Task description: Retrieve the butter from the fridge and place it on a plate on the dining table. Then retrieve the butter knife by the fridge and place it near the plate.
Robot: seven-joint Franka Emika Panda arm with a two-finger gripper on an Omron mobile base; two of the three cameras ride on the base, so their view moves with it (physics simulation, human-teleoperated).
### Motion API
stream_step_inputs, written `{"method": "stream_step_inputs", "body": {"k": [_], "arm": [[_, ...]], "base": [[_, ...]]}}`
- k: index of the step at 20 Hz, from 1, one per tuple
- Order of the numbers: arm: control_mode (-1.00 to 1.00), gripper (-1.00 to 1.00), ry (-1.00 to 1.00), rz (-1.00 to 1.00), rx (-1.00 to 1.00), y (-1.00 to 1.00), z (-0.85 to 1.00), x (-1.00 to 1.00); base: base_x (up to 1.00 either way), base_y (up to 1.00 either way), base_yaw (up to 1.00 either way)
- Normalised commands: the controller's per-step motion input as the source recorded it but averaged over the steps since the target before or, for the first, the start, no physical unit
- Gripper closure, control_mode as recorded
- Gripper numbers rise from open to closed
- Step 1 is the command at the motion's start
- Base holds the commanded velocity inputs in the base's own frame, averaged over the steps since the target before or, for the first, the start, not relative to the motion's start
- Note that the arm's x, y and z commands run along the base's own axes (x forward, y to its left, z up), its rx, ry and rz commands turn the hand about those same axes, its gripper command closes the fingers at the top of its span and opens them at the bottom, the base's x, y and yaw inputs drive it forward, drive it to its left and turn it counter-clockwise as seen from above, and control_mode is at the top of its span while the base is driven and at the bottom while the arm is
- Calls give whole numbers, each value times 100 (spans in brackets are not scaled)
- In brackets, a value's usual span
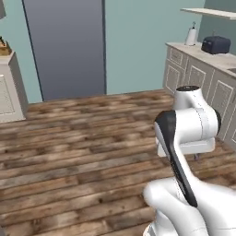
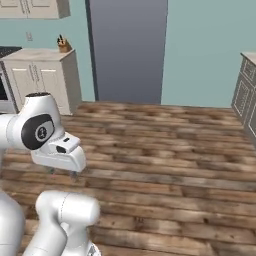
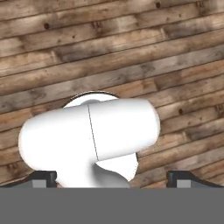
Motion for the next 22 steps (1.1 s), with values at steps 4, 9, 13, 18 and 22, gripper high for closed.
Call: {"method": "stream_step_inputs", "body": {"k": [4,9,13,18,22], "arm": [[100,-100,0,0,0,0,0,0],[100,-100,0,0,0,0,0,0],[100,-100,0,0,0,0,0,0],[100,-100,0,0,0,0,0,0],[100,-100,0,0,0,0,0,0]], "base": [[100,7,33],[100,2,37],[100,0,40],[100,0,48],[100,0,56]]}}
